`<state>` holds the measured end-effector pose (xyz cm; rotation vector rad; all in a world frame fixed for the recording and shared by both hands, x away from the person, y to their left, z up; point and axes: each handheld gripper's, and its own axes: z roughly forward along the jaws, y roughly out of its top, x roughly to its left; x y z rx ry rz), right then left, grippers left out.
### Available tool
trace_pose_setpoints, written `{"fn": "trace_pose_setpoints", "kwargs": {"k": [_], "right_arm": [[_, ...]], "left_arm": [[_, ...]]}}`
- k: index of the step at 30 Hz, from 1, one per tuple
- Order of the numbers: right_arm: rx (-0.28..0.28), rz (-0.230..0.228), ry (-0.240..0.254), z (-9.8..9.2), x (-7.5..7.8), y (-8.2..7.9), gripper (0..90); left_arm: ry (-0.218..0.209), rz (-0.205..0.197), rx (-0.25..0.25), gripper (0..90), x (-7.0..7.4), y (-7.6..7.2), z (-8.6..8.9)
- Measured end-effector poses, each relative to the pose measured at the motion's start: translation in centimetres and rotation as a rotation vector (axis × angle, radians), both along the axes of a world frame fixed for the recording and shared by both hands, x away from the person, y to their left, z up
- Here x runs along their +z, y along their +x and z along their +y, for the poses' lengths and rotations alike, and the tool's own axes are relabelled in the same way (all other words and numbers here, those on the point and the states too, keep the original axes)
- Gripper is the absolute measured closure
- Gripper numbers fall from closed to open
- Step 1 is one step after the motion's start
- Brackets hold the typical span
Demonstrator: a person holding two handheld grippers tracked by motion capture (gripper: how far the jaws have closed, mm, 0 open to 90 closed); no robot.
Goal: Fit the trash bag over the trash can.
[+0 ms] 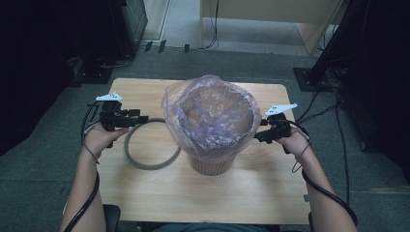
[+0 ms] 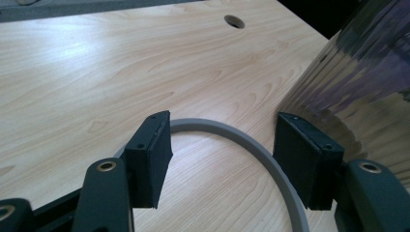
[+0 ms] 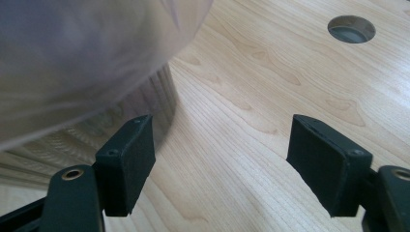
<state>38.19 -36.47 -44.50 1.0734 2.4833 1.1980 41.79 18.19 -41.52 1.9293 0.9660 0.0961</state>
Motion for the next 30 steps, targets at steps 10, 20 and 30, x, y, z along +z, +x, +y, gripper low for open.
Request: {"fn": "trace_pose_setpoints", "kwargs": {"k": [10,20,30], "right_arm": [[-0.034,-0.033,-0.013,0.8,-2.2,0.2,25.0],[0.015,-0.026,-0.072,1.8,-4.9,0.2,24.9],[0.055,-0.042,-0.106,2.8,-6.7,0.4,24.8]], "left_arm": [[0.026,0.009,0.011,38.2,-1.3,0.2,0.3],[0.034,0.005,0.02,37.9,-2.6,0.3,0.7],[0.052,0.031,0.039,38.1,-3.9,0.6,1.1]]}}
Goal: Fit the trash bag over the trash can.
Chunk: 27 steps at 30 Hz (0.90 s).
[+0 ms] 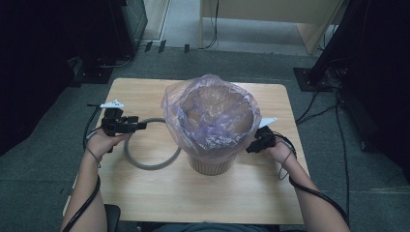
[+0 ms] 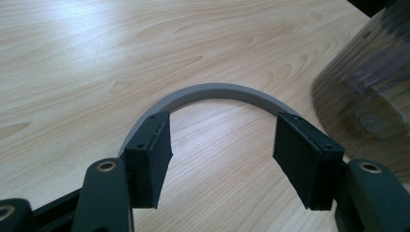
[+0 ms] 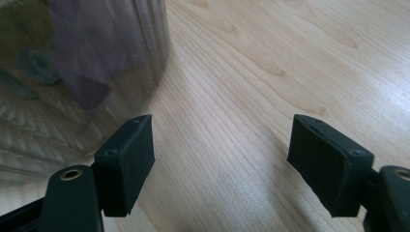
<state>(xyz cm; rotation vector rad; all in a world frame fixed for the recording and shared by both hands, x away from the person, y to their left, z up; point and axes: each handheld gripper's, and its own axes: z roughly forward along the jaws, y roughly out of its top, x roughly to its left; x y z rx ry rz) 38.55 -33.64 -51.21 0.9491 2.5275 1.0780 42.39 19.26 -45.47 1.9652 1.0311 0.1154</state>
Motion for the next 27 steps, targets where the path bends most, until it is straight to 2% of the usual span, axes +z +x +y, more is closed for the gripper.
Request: {"fn": "trace_pose_setpoints", "kwargs": {"k": [4,8,10,23,27], "right_arm": [[-0.001,-0.002,-0.01,-0.1,-0.5,0.1,23.5],[0.001,-0.02,0.007,-0.3,-0.7,0.1,22.6],[0.005,-0.031,0.022,-0.4,-1.0,0.0,19.3],[0.011,-0.034,0.018,-0.2,-1.1,0.0,14.4],[0.009,-0.035,0.019,-0.2,-1.1,0.0,14.4]], "left_arm": [[-0.002,0.004,0.018,38.3,-0.5,0.1,0.4],[-0.002,0.01,0.035,38.4,-0.9,0.2,0.9],[-0.005,0.021,0.04,38.4,-1.1,0.4,1.0],[0.038,0.052,0.081,39.0,-2.3,0.6,1.9],[0.059,0.077,0.081,38.3,-2.7,0.7,1.9]]}}
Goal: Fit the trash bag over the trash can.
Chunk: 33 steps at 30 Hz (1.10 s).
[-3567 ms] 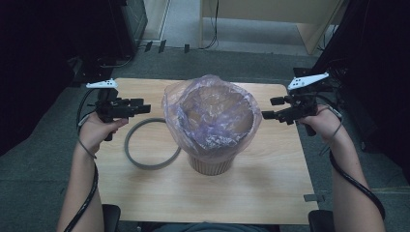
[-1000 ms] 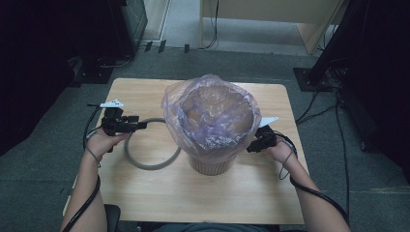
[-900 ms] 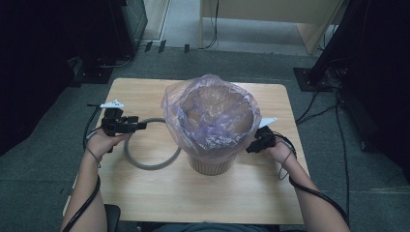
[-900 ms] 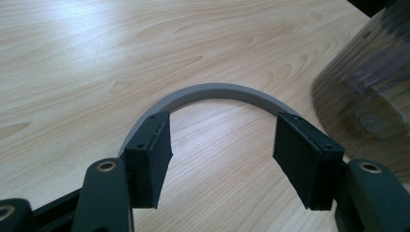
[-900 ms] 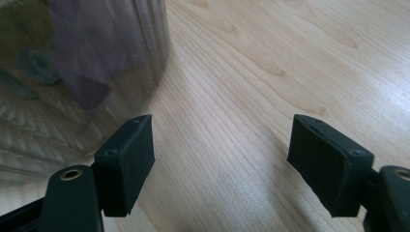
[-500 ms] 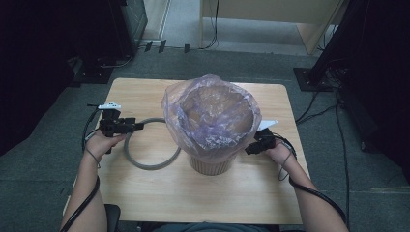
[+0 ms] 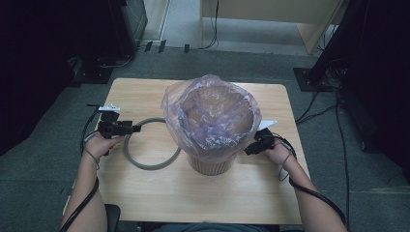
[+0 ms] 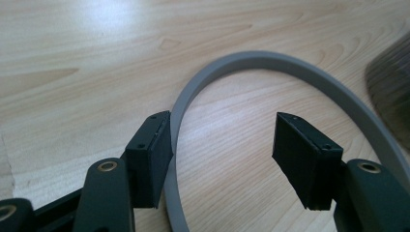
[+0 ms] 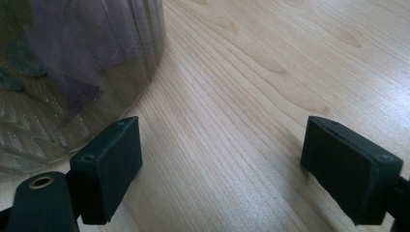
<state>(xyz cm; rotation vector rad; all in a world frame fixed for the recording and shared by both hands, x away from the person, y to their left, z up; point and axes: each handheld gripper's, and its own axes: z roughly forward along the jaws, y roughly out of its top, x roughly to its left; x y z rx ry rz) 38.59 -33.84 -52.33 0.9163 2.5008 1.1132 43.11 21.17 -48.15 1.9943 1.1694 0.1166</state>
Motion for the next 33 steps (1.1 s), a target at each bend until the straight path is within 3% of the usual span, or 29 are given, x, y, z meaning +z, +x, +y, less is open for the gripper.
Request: {"fn": "trace_pose_setpoints", "kwargs": {"k": [4,8,15,19,23,33], "right_arm": [[0.001,0.0,0.0,0.0,0.0,0.0,14.4],[0.001,0.0,-0.001,0.0,0.0,0.0,14.4],[0.001,0.0,-0.001,0.0,0.0,0.0,14.4],[0.001,0.0,-0.001,0.0,0.0,0.0,14.3],[0.002,-0.002,-0.002,0.0,0.0,0.0,14.4],[0.001,-0.003,-0.003,0.0,0.0,0.0,14.2]], "left_arm": [[0.036,0.009,0.019,38.0,-0.4,0.1,0.2],[0.05,-0.007,0.041,38.1,-0.5,0.0,0.2],[0.1,-0.002,0.048,40.3,-1.1,0.1,0.2],[0.091,0.0,0.057,40.8,-1.2,0.1,0.2],[0.157,0.003,0.048,42.0,-1.7,0.1,-0.1],[0.135,-0.016,0.088,43.4,-1.9,-0.1,0.0]]}}
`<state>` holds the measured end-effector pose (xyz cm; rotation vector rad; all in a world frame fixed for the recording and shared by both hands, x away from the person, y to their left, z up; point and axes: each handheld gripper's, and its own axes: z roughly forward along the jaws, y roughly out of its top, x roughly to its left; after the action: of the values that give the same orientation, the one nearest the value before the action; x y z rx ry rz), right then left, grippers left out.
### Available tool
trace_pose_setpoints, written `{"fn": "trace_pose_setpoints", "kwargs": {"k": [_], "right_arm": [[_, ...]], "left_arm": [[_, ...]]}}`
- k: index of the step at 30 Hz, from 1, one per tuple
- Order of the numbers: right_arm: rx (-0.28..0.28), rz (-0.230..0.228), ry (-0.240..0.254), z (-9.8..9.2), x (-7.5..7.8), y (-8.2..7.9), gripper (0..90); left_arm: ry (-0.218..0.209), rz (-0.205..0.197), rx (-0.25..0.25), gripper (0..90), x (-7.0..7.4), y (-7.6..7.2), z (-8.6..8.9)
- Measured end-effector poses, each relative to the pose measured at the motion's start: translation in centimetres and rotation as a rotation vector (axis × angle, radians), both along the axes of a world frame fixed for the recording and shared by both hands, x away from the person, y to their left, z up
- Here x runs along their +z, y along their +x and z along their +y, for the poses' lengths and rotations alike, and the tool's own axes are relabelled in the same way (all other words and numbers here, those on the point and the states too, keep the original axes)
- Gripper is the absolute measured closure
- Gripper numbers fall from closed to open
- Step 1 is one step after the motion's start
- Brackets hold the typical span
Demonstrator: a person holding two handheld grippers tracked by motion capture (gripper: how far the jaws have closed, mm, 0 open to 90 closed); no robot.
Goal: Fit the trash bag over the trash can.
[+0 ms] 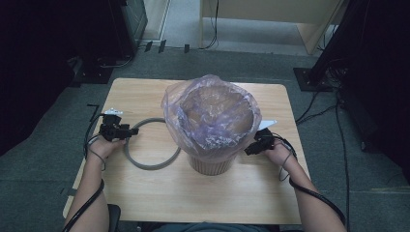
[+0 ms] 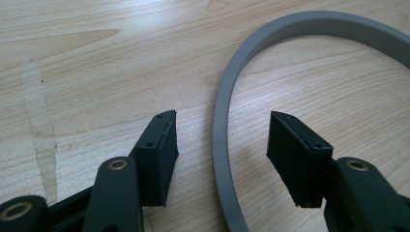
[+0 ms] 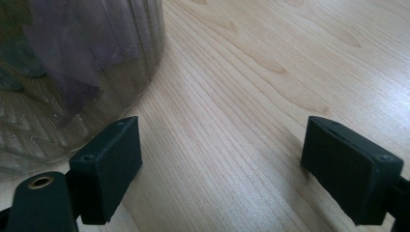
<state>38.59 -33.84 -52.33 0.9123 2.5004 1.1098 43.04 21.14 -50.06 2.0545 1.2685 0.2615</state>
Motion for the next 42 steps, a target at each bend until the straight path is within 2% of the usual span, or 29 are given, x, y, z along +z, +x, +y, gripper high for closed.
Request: {"fn": "trace_pose_setpoints", "kwargs": {"k": [6,9,11,13,15,17,19,25,31,37,42], "right_arm": [[-0.005,0.0,0.001,0.0,0.0,0.0,14.1],[-0.005,0.0,0.001,0.0,0.0,0.0,14.2],[-0.004,0.0,0.001,0.0,0.0,0.0,14.1],[-0.005,0.0,0.001,0.0,0.0,0.0,14.2],[-0.004,0.0,0.001,0.0,0.0,0.0,14.1],[-0.004,-0.001,0.0,0.0,0.0,0.0,14.1],[-0.004,-0.001,0.001,0.0,0.0,0.0,14.1],[-0.006,0.002,0.0,0.0,0.0,-0.1,14.1],[-0.005,0.001,0.0,0.0,0.0,0.0,14.1],[-0.006,0.001,0.0,0.0,0.0,-0.1,14.2],[-0.006,0.002,0.0,0.0,0.0,-0.1,14.1]], "left_arm": [[-0.053,0.006,0.022,37.2,-0.2,-0.1,0.1],[-0.016,-0.02,0.003,35.5,-0.2,-0.2,-0.2],[0.024,-0.03,0.004,42.0,-0.1,-0.3,-0.3],[0.047,-0.043,-0.005,49.3,-0.1,-0.4,-0.4],[0.061,-0.064,-0.021,53.1,-0.3,-0.6,-0.6],[0.116,-0.079,-0.048,58.9,-0.1,-0.8,-1.0],[0.138,-0.087,-0.045,63.9,-0.1,-0.8,-1.3],[0.157,-0.07,-0.023,66.9,0.1,-0.8,-1.8],[0.149,-0.073,-0.008,67.0,0.0,-1.0,-1.9],[0.187,-0.022,-0.004,68.7,0.5,-0.9,-2.4],[0.208,0.013,0.024,68.1,0.8,-0.6,-2.6]]}}
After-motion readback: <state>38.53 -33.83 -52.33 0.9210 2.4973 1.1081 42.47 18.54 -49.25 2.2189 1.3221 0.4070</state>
